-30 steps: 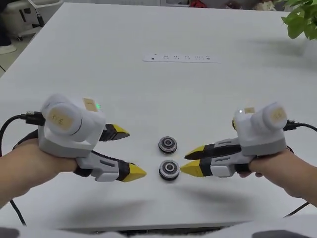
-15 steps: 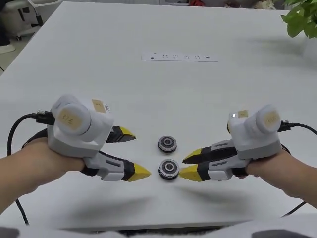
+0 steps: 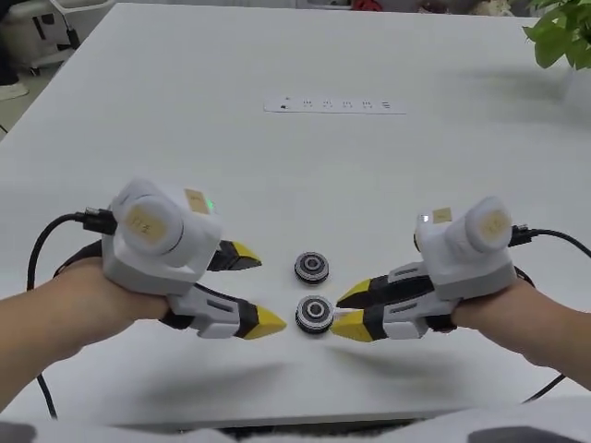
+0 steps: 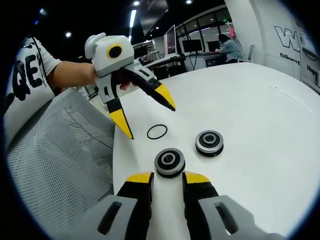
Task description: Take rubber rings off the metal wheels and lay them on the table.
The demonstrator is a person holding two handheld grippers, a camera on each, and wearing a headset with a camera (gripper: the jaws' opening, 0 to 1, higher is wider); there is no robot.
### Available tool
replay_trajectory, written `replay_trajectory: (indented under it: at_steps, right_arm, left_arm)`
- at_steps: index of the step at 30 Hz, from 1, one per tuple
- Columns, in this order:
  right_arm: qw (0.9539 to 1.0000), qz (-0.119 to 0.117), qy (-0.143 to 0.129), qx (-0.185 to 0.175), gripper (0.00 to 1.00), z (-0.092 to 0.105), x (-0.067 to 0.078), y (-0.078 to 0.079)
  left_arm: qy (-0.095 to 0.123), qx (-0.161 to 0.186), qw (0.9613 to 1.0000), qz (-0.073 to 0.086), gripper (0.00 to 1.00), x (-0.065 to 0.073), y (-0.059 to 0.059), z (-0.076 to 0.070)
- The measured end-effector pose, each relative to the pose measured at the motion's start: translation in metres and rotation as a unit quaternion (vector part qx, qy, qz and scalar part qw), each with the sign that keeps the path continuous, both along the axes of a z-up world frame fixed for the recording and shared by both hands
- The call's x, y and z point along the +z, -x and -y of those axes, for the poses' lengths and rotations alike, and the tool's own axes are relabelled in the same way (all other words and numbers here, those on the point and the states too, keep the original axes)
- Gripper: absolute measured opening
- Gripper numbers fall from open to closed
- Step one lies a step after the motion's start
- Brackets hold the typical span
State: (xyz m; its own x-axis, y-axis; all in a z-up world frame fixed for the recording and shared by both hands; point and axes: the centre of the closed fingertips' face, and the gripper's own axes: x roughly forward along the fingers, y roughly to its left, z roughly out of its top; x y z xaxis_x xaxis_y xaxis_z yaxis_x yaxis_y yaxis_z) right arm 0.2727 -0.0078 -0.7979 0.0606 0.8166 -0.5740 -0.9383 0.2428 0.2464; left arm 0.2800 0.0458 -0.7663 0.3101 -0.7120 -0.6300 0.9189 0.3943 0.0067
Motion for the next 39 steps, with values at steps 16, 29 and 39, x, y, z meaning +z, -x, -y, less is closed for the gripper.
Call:
replay_trajectory:
  at_steps: [16, 29, 39]
  right_arm:
    - [1.0, 0.004, 0.004, 0.004, 0.18, -0.004, -0.004, 0.0]
    - [1.0, 0.008, 0.005, 0.004, 0.18, -0.005, -0.005, -0.002]
    - [0.9999, 0.012, 0.007, 0.006, 0.19, -0.005, -0.005, -0.001]
  left_arm:
    - [-0.009, -0.019, 0.9998, -0.006, 0.46, -0.011, 0.0, 0.009]
    - [-0.011, -0.032, 0.9994, -0.01, 0.41, -0.017, 0.003, 0.018]
    - [-0.004, -0.036, 0.9993, -0.011, 0.36, -0.016, 0.002, 0.028]
